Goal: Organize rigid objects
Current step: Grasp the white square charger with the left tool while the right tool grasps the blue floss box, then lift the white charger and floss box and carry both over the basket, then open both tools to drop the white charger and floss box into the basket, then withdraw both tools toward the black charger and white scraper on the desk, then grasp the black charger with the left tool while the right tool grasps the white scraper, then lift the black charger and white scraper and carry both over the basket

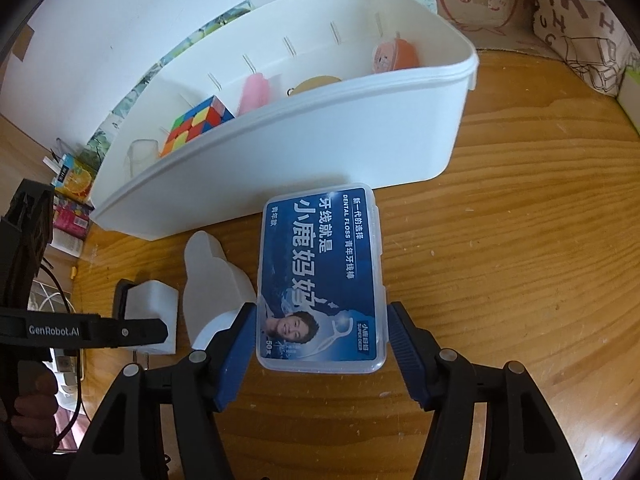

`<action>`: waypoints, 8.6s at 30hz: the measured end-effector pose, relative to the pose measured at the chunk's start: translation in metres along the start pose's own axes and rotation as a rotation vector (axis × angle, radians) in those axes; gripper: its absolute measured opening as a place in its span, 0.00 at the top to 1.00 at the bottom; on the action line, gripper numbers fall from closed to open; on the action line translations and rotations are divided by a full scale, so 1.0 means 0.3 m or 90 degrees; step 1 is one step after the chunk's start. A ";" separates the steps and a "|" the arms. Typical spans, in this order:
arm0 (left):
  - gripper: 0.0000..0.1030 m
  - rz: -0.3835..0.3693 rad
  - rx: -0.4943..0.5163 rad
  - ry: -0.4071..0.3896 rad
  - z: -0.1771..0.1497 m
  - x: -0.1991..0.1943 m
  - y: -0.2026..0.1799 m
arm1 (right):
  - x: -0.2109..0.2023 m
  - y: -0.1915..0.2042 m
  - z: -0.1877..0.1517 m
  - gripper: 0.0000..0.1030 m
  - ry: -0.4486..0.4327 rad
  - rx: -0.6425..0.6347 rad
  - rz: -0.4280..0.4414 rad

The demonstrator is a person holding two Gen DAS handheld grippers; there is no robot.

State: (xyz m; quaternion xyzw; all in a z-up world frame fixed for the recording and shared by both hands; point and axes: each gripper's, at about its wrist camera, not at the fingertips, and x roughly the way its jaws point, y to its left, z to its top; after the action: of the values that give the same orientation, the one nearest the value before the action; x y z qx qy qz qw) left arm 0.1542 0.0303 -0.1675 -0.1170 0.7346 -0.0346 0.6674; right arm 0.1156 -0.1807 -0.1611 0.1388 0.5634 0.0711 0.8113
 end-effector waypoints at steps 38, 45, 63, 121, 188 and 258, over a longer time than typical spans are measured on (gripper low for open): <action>0.43 -0.143 0.080 -0.289 -0.036 -0.476 -0.045 | -0.363 0.021 0.128 0.37 -0.234 -0.034 0.062; 0.43 -0.167 0.084 -0.361 -0.009 -0.504 -0.044 | -0.324 0.043 0.174 0.37 -0.254 -0.052 0.086; 0.43 -0.047 0.121 -0.526 0.107 -0.460 -0.127 | -0.121 0.017 0.275 0.37 -0.222 -0.078 0.085; 0.29 0.051 0.039 -0.529 -0.256 -0.472 0.080 | -0.329 0.073 0.004 0.21 -0.264 -0.092 0.103; 0.41 0.126 0.141 -0.152 0.067 0.024 0.139 | 0.171 0.368 -0.014 0.45 0.033 -0.297 -0.066; 0.41 0.093 0.101 -0.341 0.222 -0.423 -0.186 | -0.157 0.249 0.454 0.47 -0.088 -0.180 -0.095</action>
State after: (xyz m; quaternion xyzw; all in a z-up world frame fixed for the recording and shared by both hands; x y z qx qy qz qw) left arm 0.2373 0.0109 -0.0397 -0.0162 0.5337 -0.0115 0.8455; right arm 0.2293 -0.1421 -0.0517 -0.0147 0.4994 0.0796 0.8626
